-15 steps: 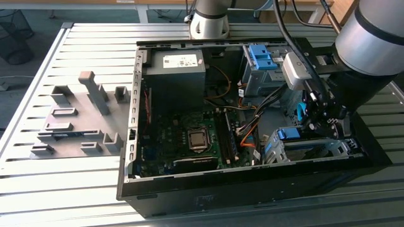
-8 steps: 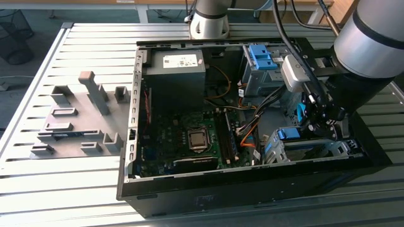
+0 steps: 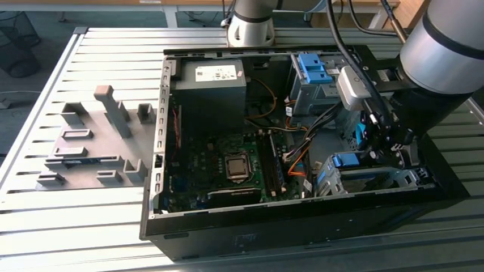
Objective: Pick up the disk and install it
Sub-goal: 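Insert the second disk wire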
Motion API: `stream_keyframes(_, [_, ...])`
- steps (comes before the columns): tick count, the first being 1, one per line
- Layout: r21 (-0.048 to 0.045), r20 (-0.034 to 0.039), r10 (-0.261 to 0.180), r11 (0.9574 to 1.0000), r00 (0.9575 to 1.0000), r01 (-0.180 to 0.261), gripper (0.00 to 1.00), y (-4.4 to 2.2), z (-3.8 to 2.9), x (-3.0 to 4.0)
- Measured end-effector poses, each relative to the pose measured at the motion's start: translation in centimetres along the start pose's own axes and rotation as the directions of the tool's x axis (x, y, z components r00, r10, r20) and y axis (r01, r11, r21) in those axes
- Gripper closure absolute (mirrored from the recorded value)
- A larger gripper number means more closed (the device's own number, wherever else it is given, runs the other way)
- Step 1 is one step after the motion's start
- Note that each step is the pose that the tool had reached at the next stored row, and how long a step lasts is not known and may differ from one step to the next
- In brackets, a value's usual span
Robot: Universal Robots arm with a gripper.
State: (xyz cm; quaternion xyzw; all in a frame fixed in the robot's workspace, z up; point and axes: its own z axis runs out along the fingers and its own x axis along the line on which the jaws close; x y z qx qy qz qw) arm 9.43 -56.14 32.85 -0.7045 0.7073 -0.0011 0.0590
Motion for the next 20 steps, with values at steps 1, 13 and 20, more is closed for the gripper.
stream_keyframes(1, [0.0000,0.0000,0.000,1.0000,1.0000,0.000,0.77,-0.01,-0.14,-0.02])
stream_keyframes(13, [-0.0002,0.0003,0.000,1.0000,1.0000,0.000,0.89,-0.14,-1.67,-0.14])
stream_keyframes(20, [-0.0002,0.0005,0.000,1.0000,1.0000,0.000,0.89,-0.14,-1.68,-0.14])
